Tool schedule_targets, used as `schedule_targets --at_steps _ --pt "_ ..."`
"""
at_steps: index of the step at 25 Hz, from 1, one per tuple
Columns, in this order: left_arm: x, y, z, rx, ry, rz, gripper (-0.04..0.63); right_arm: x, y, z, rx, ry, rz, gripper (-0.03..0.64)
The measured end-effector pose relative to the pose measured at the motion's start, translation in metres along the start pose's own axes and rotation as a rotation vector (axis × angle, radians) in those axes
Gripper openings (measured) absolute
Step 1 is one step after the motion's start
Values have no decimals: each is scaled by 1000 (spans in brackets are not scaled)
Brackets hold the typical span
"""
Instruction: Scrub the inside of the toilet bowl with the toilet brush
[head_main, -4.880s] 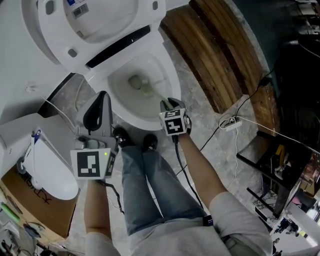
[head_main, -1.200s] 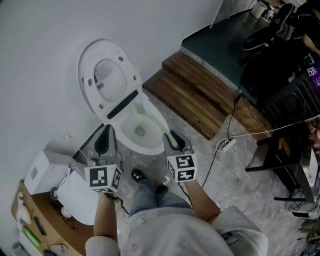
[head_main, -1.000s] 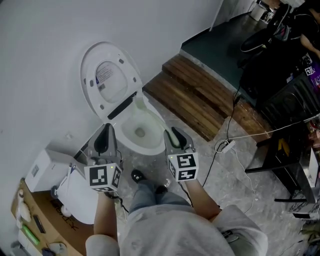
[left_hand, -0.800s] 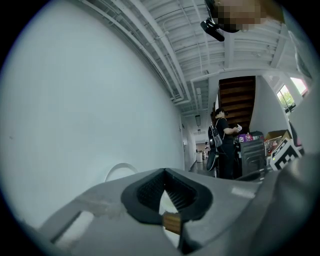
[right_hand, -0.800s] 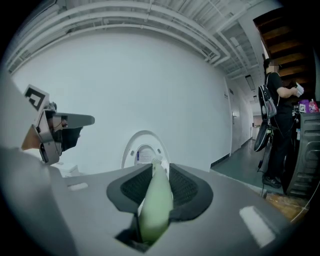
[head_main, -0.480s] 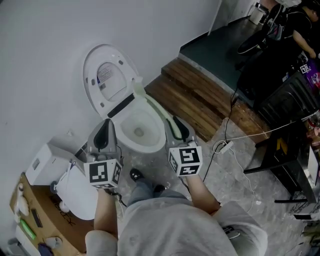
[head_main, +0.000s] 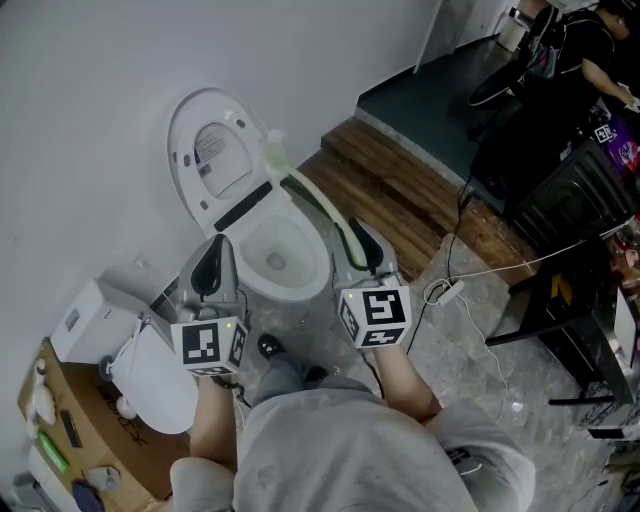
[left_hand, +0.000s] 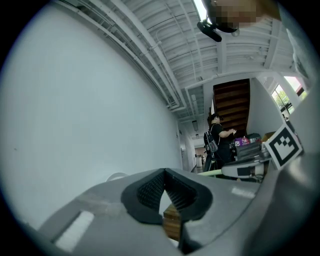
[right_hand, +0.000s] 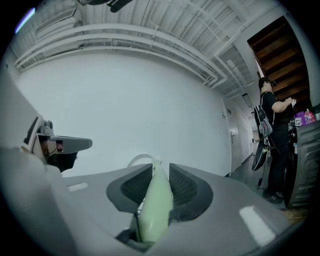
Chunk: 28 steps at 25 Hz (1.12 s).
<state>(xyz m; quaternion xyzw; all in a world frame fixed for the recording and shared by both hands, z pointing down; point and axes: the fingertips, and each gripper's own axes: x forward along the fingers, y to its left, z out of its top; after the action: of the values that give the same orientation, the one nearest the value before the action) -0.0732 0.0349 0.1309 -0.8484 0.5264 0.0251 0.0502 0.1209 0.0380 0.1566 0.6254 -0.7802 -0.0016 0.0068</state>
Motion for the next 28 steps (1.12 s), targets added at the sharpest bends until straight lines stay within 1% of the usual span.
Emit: schedule_targets --at_steps 11,28 --pt "-22 4 5 -11 -14 8 5 -19 17 22 -35 -64 -8 104" --pt "-41 1 10 -16 -15 -1 5 -38 30 28 -37 -89 -9 103"
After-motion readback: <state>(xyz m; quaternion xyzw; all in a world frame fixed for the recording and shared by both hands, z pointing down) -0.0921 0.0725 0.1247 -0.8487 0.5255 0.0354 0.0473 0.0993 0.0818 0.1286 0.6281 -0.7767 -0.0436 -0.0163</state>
